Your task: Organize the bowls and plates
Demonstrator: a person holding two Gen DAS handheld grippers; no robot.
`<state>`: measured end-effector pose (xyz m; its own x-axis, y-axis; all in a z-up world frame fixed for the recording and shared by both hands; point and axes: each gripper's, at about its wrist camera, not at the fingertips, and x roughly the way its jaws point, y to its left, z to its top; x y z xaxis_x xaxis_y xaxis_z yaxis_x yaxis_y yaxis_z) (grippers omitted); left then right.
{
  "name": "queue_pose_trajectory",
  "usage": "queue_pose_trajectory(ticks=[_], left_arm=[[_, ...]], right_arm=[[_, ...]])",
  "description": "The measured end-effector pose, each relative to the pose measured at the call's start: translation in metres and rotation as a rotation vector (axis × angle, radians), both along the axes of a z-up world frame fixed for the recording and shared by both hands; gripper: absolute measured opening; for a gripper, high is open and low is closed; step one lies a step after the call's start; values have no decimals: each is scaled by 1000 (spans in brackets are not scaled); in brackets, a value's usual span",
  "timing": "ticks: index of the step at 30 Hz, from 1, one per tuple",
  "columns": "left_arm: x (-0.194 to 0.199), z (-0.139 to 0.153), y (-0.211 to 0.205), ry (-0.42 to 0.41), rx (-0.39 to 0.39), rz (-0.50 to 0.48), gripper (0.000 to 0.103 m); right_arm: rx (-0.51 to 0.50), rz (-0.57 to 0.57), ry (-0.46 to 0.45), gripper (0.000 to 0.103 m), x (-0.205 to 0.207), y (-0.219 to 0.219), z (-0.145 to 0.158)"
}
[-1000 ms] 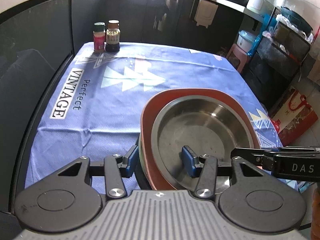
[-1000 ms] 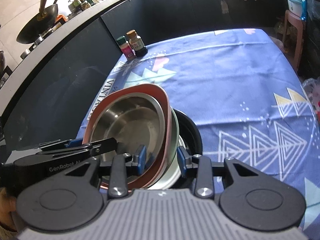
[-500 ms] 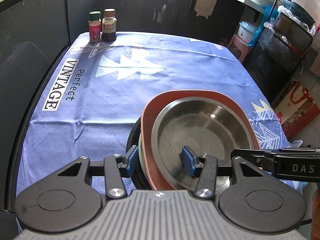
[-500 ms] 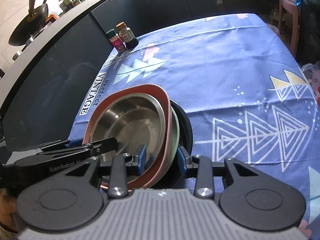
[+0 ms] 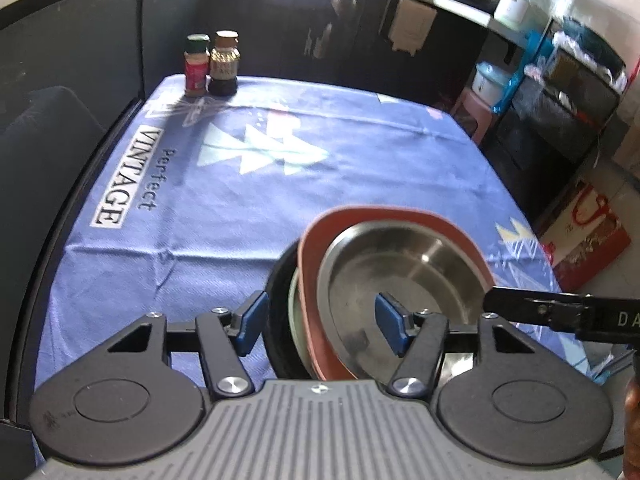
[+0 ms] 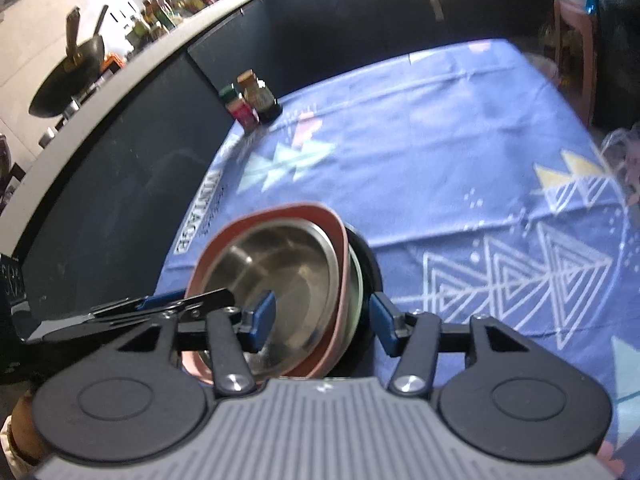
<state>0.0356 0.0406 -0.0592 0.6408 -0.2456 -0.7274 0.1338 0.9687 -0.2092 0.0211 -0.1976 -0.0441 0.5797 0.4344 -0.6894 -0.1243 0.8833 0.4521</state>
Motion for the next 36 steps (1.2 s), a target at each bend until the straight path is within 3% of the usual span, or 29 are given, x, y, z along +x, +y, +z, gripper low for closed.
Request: queue_pose_trajectory(ticks=[8, 12, 14, 15, 17, 18, 22, 36], left_arm=[[-9, 4, 44, -13, -112, 117, 57], [-14, 0, 63, -20, -125, 176, 56], [-13, -6, 68, -6, -126, 188, 51], [-12, -10, 70, 5, -132, 189, 47], [-10, -18, 69, 31, -149, 171, 29], [-9, -21, 68, 42, -157, 159, 27], [-5, -32, 61, 69, -160, 137, 20], [-5, -31, 60, 63, -193, 118, 19]], right_arm=[[148, -110, 18, 77, -7, -35, -11], [194, -166, 17, 77, -12, -49, -16], [203, -182, 34, 71, -11, -51, -21], [208, -183, 47, 60, -10, -52, -25], [218, -177, 66, 49, -10, -51, -31], [218, -173, 74, 46, -9, -49, -33], [212, -174, 95, 45, -7, -46, -41], [209, -153, 114, 45, 1, -42, -49]])
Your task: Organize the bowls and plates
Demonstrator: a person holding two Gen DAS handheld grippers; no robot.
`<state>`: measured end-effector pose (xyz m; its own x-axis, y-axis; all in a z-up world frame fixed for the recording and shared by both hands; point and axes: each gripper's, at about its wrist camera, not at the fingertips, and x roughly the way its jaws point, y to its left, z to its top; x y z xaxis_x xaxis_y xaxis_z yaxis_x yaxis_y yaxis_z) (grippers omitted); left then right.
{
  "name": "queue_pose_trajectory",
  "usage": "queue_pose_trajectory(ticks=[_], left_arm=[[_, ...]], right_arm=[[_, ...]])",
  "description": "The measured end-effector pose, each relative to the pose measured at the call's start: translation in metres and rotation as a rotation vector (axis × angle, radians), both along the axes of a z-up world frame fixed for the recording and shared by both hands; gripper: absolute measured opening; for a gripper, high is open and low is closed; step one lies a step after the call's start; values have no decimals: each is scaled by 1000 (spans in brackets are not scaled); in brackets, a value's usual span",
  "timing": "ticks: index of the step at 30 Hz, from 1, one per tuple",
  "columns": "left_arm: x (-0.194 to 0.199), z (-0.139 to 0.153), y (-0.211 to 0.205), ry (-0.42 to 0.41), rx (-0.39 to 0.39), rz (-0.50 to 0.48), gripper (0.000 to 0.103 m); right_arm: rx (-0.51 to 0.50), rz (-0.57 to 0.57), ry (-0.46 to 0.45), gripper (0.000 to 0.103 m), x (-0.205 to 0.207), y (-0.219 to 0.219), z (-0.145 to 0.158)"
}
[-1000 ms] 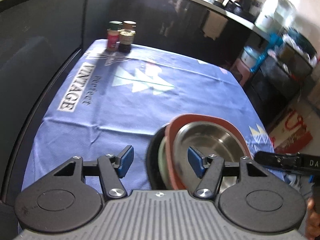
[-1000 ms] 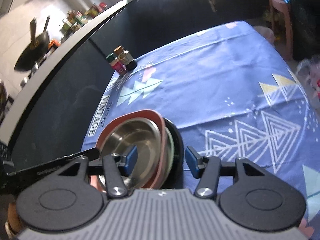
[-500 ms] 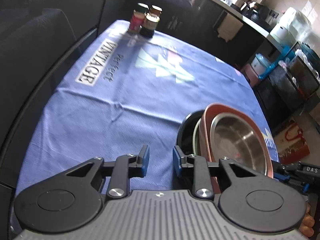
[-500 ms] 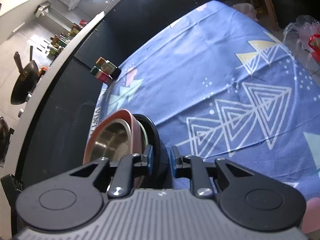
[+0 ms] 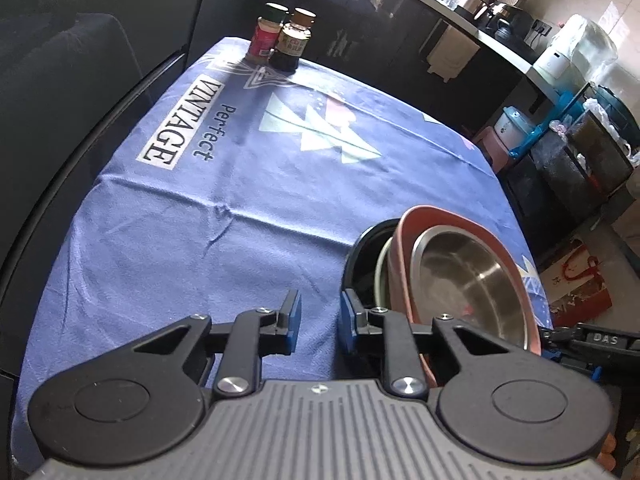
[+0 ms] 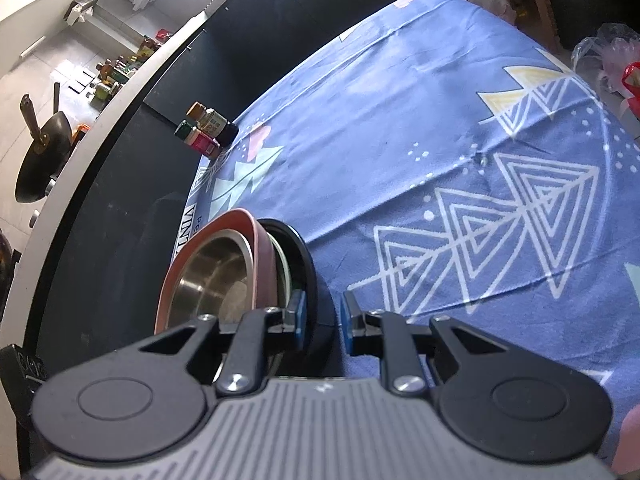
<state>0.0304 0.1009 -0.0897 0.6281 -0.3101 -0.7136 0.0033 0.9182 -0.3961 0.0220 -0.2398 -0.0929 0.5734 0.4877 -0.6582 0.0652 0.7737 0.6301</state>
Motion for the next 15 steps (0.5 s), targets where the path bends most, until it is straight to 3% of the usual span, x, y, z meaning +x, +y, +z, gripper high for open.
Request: queue_pose_trajectory(ticks=[8, 11, 15], left_arm=[[8, -9, -10, 39, -25, -41, 19], [11, -14, -11, 51, -48, -47, 13], [13, -14, -11, 40, -59, -49, 9]], right_arm=[[-9, 12, 11, 45, 3, 7, -3], [-9, 15, 13, 45, 4, 6, -5], [-25, 36, -2, 38, 5, 12, -2]])
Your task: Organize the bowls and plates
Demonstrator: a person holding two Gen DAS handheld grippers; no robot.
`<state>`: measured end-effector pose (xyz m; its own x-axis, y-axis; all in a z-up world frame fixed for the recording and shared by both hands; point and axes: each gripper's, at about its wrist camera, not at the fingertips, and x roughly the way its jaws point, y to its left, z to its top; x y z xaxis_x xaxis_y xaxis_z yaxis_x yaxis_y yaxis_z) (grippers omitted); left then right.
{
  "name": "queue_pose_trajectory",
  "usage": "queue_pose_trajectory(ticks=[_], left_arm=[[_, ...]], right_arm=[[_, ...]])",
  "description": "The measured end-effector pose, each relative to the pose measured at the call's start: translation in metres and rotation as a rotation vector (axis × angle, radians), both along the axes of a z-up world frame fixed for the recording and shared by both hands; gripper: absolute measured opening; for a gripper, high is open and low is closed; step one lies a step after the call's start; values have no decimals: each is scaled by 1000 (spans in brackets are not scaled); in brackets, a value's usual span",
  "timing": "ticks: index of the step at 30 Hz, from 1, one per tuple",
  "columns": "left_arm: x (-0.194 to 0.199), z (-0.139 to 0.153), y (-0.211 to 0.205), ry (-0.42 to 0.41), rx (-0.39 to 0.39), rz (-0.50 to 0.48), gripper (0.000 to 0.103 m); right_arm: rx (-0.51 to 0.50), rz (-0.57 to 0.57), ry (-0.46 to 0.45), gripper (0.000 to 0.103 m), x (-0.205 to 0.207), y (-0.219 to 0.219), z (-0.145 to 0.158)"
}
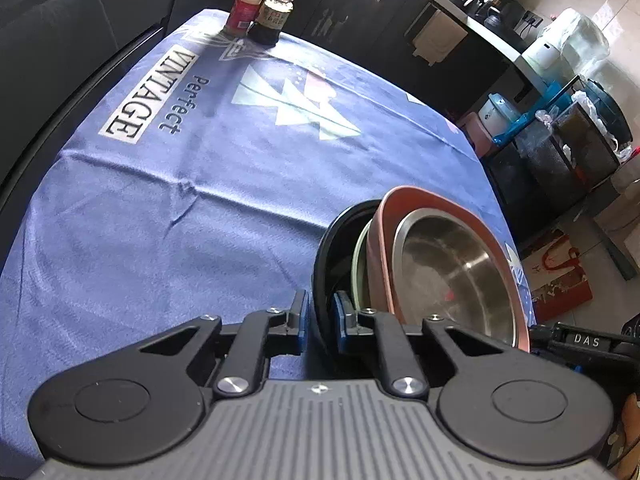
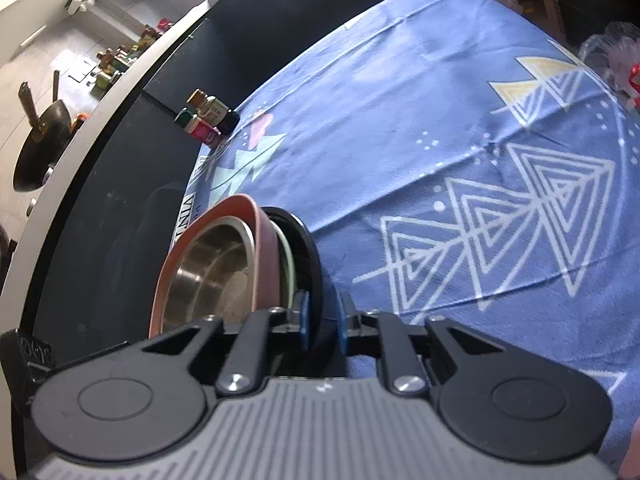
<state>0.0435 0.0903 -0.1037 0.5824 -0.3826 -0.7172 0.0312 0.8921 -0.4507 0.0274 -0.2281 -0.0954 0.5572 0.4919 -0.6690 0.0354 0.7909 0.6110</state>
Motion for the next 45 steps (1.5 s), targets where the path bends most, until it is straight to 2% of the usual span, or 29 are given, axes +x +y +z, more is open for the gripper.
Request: queue_pose_trajectory(ticks=[2, 6, 24, 45], left_arm=[[-1, 1, -2, -9, 7, 0, 8], [-3, 4, -5, -32, 25, -8, 8], [7, 12, -8, -61, 27, -13, 8], [91, 29, -24, -110, 48, -10, 8]], right_arm=[[-13, 13, -5, 35, 0, 4, 0], [-41, 23, -17, 35, 0, 7, 1], [-40, 10, -39, 36, 9, 5, 9], [-69, 21, -109, 36, 93, -6, 26]])
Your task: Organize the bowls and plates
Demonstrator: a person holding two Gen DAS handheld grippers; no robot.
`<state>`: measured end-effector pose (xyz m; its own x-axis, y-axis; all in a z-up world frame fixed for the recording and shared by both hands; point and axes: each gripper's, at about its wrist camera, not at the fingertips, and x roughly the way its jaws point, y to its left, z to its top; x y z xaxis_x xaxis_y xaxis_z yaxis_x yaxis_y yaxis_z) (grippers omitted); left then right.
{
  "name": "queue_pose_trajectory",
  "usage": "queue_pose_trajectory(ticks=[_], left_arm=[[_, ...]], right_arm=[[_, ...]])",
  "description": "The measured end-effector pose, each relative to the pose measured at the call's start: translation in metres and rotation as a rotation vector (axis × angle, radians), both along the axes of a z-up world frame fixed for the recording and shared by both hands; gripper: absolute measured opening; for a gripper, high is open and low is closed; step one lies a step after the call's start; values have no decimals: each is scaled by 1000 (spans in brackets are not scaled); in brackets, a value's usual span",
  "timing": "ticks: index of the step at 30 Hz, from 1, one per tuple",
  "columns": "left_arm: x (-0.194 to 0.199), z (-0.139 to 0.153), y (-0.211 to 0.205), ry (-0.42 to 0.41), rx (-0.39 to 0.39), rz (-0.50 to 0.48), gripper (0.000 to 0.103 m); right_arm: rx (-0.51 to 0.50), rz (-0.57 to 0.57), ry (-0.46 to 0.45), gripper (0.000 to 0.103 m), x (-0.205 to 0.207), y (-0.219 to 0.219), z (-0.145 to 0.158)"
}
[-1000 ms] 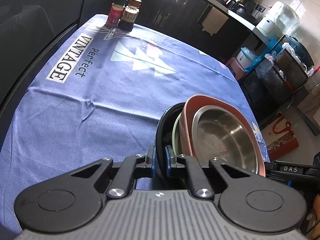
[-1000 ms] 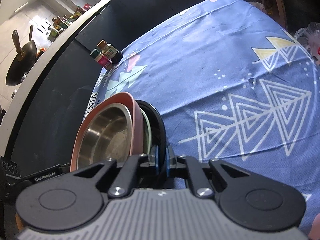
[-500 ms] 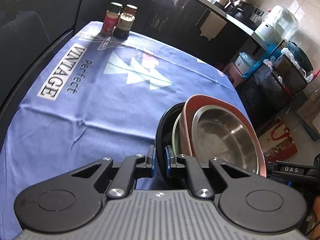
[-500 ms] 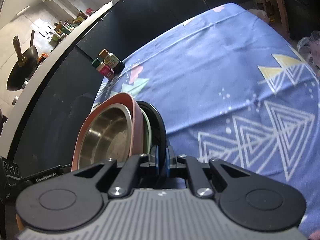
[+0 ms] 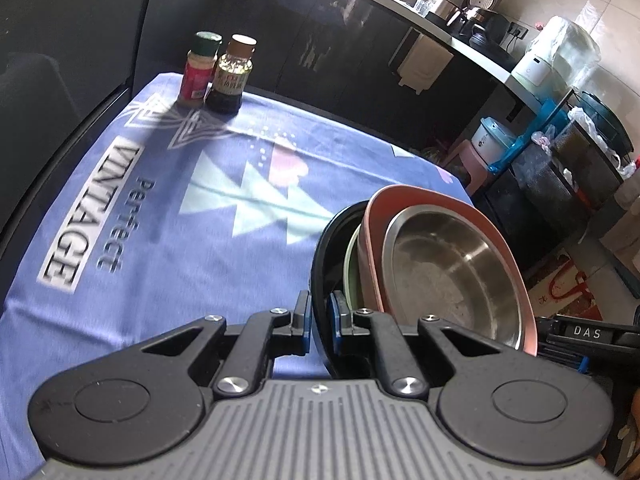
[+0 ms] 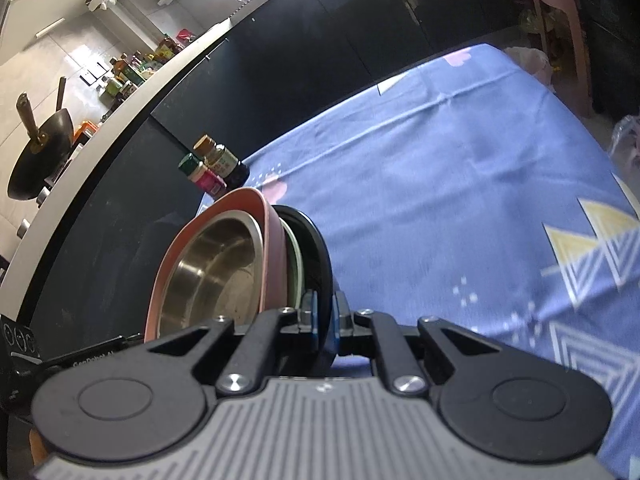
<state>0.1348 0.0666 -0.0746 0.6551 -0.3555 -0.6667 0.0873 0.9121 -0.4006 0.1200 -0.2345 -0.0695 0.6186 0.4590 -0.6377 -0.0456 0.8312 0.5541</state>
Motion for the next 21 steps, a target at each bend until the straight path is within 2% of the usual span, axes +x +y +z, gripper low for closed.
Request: queue_pose_trajectory(ticks=[21], left_arm=[[85, 4, -14, -10, 82, 4, 8]], right_arm=[[-9, 4, -26, 36, 70, -5, -1]])
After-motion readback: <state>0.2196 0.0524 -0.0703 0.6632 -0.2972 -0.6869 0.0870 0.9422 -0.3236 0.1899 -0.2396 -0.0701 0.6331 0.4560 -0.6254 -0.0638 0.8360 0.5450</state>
